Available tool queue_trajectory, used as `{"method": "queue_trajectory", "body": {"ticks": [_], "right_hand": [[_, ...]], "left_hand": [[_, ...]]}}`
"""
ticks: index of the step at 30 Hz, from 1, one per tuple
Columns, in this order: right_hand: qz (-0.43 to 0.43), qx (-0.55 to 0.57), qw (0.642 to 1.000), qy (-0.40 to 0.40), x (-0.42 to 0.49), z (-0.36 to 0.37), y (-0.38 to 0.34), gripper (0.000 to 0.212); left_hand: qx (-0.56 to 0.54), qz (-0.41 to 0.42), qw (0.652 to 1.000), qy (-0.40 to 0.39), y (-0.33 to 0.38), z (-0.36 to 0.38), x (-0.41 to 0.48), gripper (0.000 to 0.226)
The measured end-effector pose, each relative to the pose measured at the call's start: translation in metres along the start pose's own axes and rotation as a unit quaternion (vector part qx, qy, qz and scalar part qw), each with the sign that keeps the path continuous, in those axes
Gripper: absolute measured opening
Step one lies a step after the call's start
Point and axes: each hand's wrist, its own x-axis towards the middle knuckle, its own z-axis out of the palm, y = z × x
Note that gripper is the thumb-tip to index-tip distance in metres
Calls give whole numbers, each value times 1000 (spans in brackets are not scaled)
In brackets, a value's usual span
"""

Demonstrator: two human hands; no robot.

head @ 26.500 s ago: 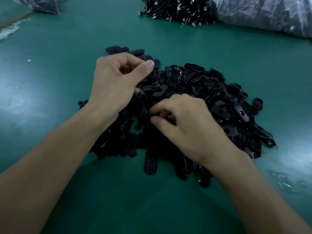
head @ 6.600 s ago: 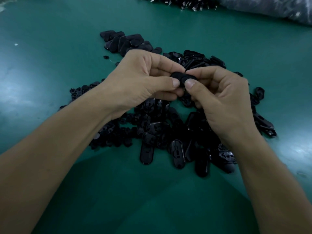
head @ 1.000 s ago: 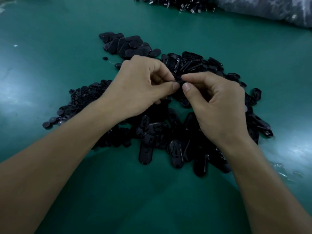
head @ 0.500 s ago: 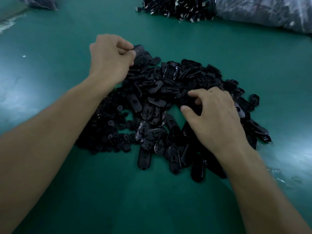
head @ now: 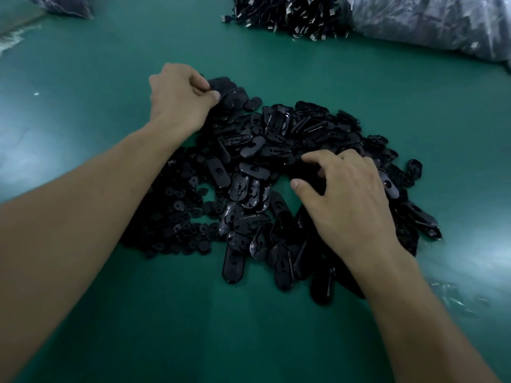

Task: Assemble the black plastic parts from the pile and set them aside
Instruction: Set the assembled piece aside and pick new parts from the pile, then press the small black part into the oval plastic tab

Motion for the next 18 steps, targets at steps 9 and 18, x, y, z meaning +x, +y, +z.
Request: {"method": "queue_trajectory", "body": {"ticks": [9,18], "right_hand": [[5,46,999,17,1,0,1,20],[13,84,995,44,3,1,2,8]], "left_hand": [[-63,66,995,-28,26,-13,-38,12],[-124,114,978,-122,33,-13,-92,10]]}}
